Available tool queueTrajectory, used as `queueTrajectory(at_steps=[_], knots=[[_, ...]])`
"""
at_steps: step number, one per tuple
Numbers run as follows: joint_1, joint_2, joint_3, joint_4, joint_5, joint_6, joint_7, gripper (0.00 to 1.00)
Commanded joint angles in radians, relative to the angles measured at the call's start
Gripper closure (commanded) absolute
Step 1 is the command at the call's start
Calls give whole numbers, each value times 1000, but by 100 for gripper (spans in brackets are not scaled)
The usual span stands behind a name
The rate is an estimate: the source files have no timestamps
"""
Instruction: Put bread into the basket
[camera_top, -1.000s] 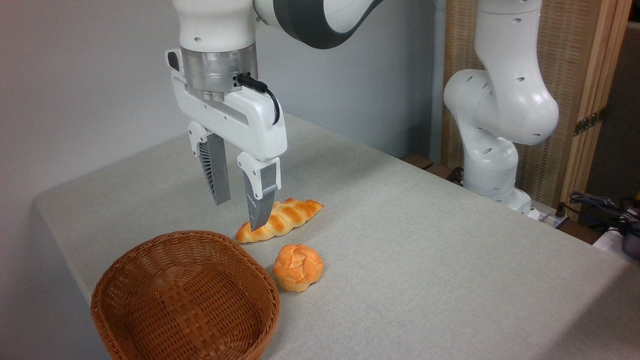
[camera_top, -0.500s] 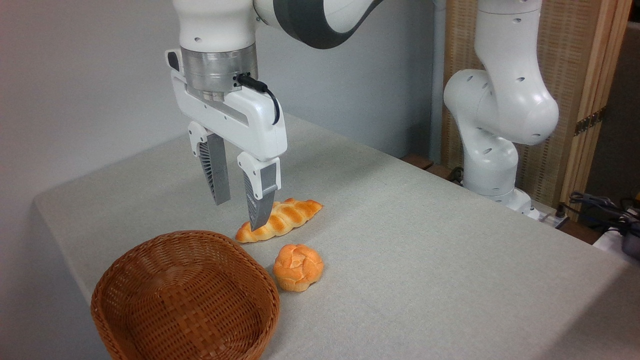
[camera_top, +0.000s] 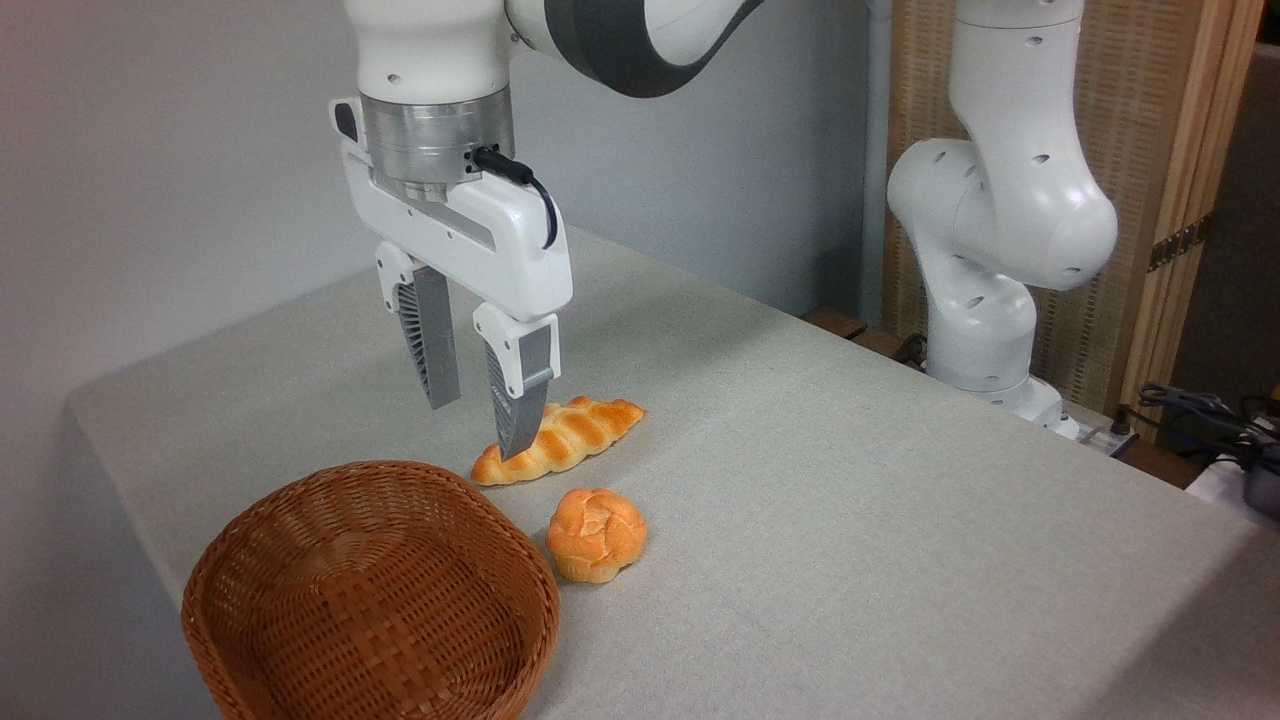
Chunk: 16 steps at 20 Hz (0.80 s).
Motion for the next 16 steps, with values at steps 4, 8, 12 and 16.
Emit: queueTrajectory(at_steps=[4, 8, 12, 16], knots=[[-9, 8, 5, 17, -15, -53, -5, 0], [-9, 12, 5, 17, -15, -64, -4, 0], [-9, 13, 5, -39, -10, -79, 2, 0], [-8, 3, 5, -119, 2, -50, 34, 0]])
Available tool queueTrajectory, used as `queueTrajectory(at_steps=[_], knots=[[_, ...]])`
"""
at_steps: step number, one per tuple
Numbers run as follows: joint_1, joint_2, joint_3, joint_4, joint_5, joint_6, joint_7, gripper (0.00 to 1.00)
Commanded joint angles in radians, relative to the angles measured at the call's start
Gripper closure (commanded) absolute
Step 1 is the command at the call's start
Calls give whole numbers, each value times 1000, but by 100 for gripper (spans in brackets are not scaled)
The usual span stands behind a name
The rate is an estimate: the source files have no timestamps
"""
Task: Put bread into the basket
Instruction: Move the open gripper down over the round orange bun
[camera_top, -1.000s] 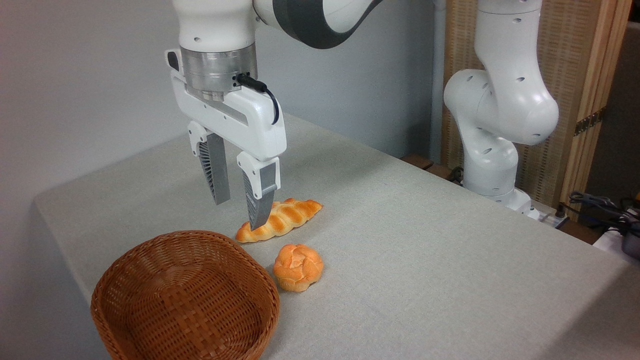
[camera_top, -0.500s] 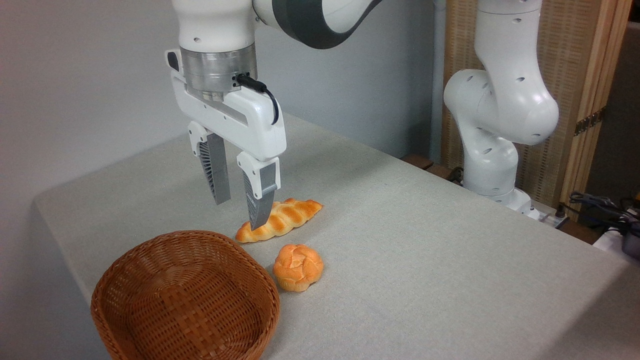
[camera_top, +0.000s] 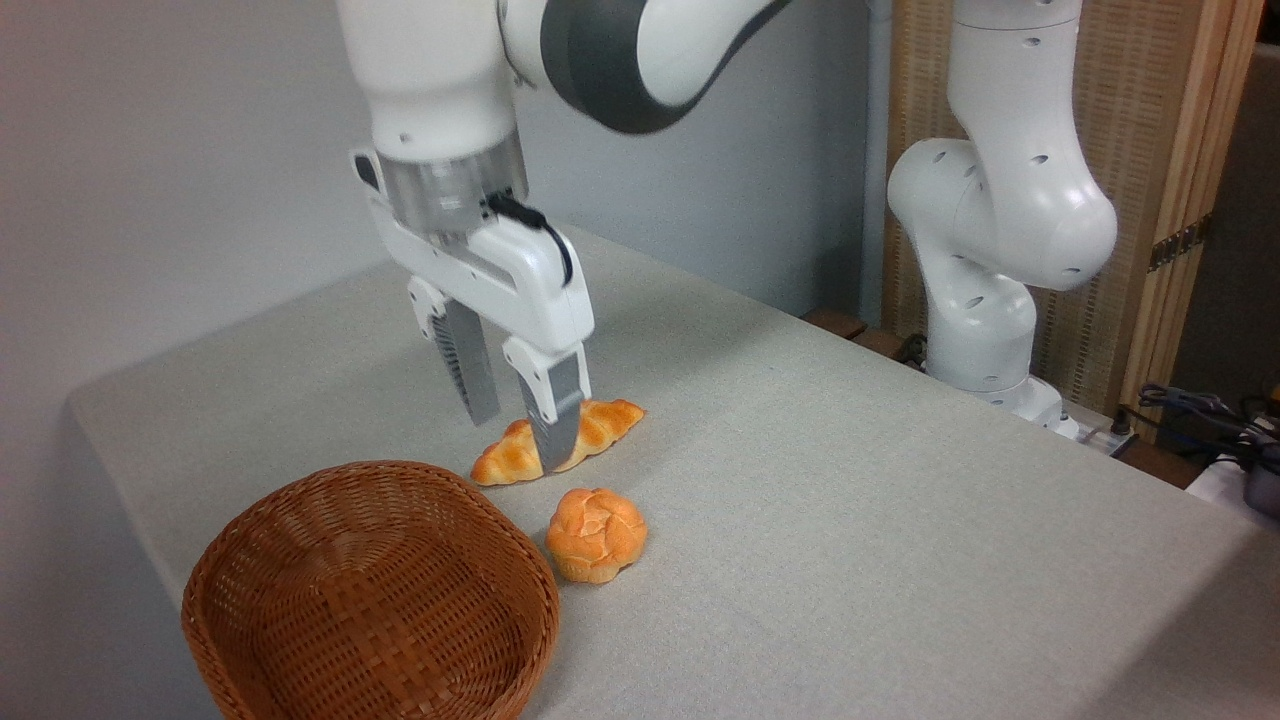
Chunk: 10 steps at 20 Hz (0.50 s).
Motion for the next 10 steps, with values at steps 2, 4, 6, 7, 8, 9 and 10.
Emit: queueTrajectory(at_steps=[2, 4, 6, 7, 8, 9, 10], knots=[[-3, -27, 8, -132, 2, 39, 61, 0], [-3, -34, 10, -186, 2, 96, 66, 0], [-3, -36, 11, -229, 2, 148, 66, 0], [-3, -35, 11, -253, 5, 179, 67, 0], [-3, -35, 11, -262, 11, 194, 67, 0], [-2, -35, 11, -273, 25, 216, 67, 0], [-2, -33, 11, -273, 28, 216, 67, 0]])
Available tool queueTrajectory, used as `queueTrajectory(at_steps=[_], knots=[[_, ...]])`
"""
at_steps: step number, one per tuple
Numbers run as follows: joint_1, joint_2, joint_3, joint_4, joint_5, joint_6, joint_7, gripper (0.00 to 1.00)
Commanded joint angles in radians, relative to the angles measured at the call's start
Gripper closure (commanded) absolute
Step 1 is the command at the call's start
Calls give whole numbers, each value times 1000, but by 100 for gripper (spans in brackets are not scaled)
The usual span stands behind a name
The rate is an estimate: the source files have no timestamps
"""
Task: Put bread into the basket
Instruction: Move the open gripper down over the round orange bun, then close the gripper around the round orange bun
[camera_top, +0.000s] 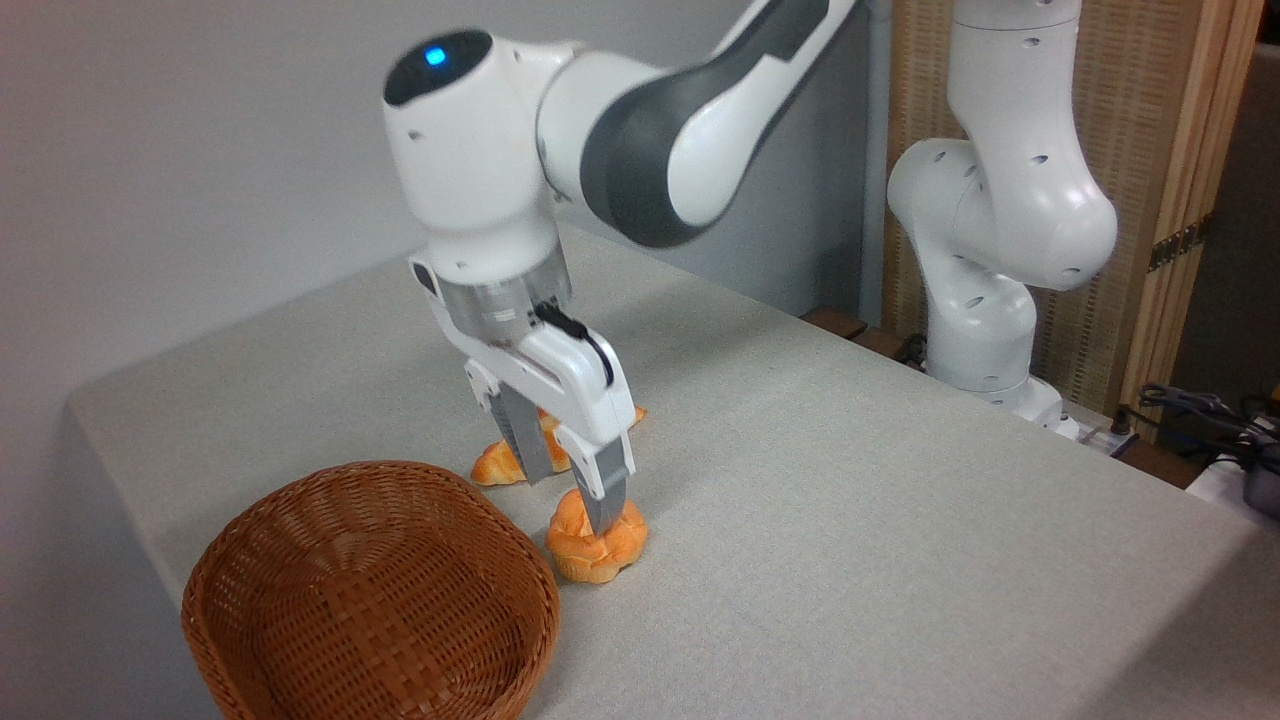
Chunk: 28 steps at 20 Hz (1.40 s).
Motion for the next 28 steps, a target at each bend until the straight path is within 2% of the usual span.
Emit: queueTrajectory(at_steps=[1, 9, 11, 12, 13, 14, 17, 28], knots=[[-3, -31, 9, -65, 24, 62, 19, 0], [-3, -4, 11, -65, 27, 63, 51, 0], [-1, -4, 12, -64, 42, 63, 82, 2], [0, -4, 12, -64, 56, 63, 84, 12], [0, -4, 12, -64, 58, 63, 84, 18], [0, -4, 12, -64, 58, 63, 85, 34], [0, -4, 12, -64, 58, 60, 87, 59], [0, -4, 14, -59, 58, 57, 87, 58]])
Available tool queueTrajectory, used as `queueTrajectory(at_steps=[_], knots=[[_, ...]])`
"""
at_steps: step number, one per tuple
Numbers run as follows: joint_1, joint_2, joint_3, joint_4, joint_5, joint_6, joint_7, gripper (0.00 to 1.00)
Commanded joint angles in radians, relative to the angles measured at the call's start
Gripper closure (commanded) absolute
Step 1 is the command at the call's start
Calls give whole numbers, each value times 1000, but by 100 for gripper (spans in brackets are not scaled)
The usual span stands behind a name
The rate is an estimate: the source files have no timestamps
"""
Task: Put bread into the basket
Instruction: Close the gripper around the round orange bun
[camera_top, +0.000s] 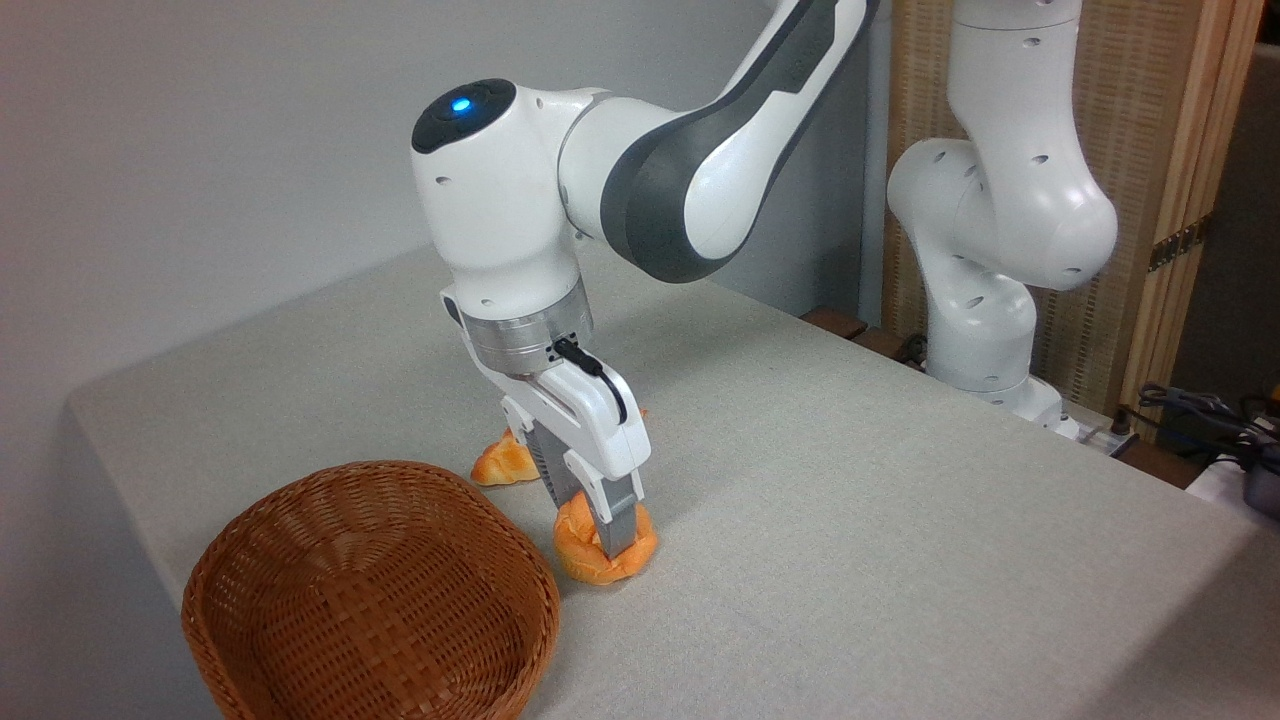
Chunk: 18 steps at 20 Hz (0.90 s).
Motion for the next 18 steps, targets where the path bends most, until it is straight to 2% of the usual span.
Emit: queueTrajectory(at_steps=[1, 9, 14, 18], knots=[[-4, -2, 10, -7, 9, 10, 23, 58], [-4, -22, 10, 30, 8, -15, 23, 56], [-5, -48, 7, 82, 8, -116, 37, 56], [-5, -50, 10, 134, 8, -153, 32, 55]])
